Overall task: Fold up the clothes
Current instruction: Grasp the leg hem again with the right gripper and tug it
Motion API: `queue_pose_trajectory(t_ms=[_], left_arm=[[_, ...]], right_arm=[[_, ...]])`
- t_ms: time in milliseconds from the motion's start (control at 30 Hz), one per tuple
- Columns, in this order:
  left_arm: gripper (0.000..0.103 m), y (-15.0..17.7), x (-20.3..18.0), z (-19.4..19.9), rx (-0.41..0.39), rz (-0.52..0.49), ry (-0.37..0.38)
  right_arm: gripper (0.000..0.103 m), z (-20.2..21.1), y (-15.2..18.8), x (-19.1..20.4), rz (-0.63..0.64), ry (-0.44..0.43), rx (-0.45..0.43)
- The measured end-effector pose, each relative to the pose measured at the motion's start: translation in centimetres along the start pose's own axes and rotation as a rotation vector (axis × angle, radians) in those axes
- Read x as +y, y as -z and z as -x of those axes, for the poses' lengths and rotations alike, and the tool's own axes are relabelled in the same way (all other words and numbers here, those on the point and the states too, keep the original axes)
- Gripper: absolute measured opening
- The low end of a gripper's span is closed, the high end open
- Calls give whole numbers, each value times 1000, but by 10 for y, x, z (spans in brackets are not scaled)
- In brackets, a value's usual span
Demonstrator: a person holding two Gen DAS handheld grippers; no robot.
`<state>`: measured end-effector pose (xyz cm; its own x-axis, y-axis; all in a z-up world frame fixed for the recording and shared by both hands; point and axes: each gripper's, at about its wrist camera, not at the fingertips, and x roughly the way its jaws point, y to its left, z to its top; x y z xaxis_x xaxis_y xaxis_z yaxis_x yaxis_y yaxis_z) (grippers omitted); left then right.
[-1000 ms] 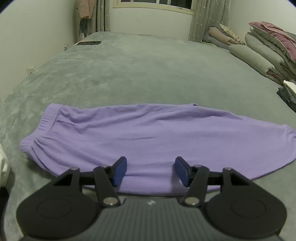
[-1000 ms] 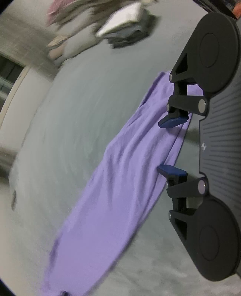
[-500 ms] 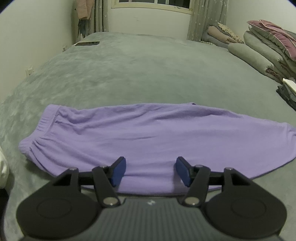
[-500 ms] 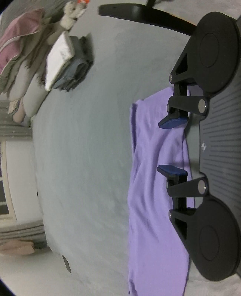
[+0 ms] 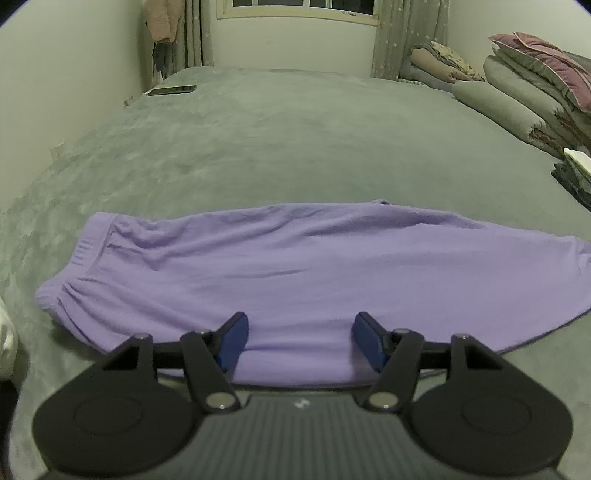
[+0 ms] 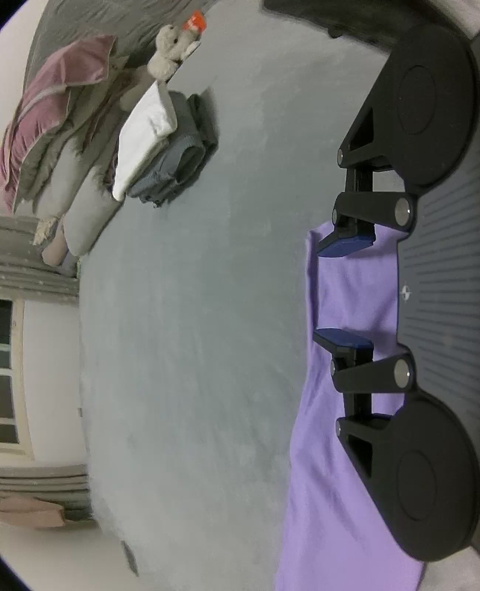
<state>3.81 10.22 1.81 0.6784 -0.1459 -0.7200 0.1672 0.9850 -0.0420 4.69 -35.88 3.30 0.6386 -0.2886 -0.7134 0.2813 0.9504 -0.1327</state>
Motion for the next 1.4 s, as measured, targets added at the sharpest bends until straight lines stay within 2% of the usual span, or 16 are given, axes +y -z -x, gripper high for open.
queue_pose_trajectory(t_ms=[100, 167, 233, 400, 500, 600, 733, 800, 867, 967, 1100, 1167, 1333, 1400], left_arm=[[61, -1, 0, 0, 1, 1, 2], [61, -1, -1, 0, 1, -1, 1], [61, -1, -1, 1, 1, -2, 2], [61, -1, -1, 1, 1, -2, 4], [61, -1, -1, 1, 2, 0, 4], [61, -2, -1, 0, 3, 1, 4], [62, -2, -1, 0, 4, -2, 4], [62, -2, 0, 0, 4, 0, 6], [62, -3, 1, 1, 3, 3, 9], [62, -3, 1, 2, 1, 4, 11], [62, -3, 0, 3, -1, 3, 13], [62, -3, 0, 3, -1, 4, 14], [62, -3, 1, 5, -4, 5, 16], [62, -3, 1, 5, -4, 5, 18]], right_arm=[[40, -18, 0, 2, 14, 1, 43], [4, -21, -2, 3, 20, -15, 38], [3, -18, -3, 5, 32, -1, 23], [3, -2, -10, 8, 66, 53, -79], [3, -13, -13, 13, 104, 71, -70], [3, -36, -7, 19, 153, 91, -16], [5, -32, -8, 23, 210, 200, -73], [9, -24, -9, 22, 210, 214, -86], [10, -10, -9, 23, 202, 150, -76], [11, 21, -1, 29, 223, -10, -36], [11, 45, 20, 50, 332, -224, 26], [11, 44, 27, 62, 412, -253, 48], [12, 49, 38, 75, 539, -293, 40], [20, 52, 40, 75, 560, -292, 28]])
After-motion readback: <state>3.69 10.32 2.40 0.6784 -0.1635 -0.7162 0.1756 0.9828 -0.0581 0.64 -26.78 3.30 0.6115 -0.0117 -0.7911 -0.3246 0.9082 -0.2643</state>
